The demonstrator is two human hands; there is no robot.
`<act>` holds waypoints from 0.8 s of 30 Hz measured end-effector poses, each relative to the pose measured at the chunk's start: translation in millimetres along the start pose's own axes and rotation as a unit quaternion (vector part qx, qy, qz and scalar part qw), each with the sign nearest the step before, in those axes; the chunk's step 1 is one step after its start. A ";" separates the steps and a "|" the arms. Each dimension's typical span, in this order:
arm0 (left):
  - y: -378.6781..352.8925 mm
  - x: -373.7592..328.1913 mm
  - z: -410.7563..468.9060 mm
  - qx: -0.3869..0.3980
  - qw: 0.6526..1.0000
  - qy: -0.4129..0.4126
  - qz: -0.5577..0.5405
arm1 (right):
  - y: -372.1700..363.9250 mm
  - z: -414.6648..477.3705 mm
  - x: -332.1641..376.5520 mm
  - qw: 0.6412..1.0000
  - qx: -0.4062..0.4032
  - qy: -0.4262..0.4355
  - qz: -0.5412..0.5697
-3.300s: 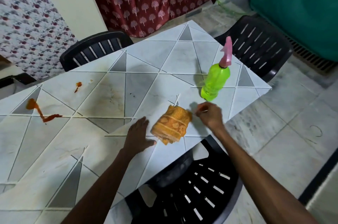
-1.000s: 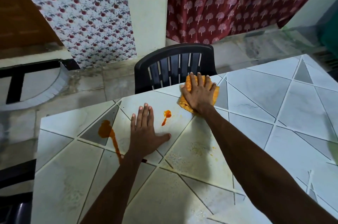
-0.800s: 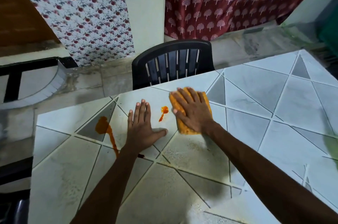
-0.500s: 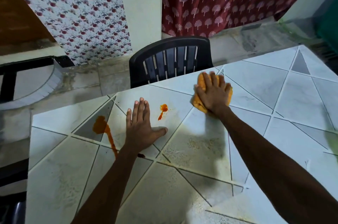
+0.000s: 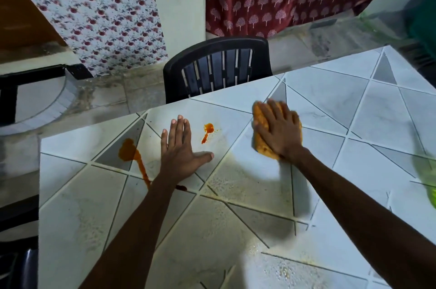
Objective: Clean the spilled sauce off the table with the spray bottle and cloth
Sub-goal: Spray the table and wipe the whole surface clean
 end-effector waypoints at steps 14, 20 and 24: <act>8.5 -6.1 -1.4 0.042 0.999 0.024 -0.005 | -15.3 -124.6 -21.1 0.998 -0.003 0.053 -0.025; 5.1 -5.4 -1.0 0.031 0.999 0.028 -0.023 | -8.5 -41.0 -1.5 0.993 -0.020 -0.112 0.038; 8.8 -5.3 -1.3 0.020 0.998 0.041 -0.032 | -24.0 -119.1 55.3 0.997 -0.001 0.077 -0.004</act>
Point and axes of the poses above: each hand's wrist, its own z-axis towards the middle knuckle, its own y-axis out of the back of the hand, x = y × z, the point moved 3 cm from there along z, towards the middle knuckle, and after that the axes turned 4 degrees about x, right-handed, at the moved point
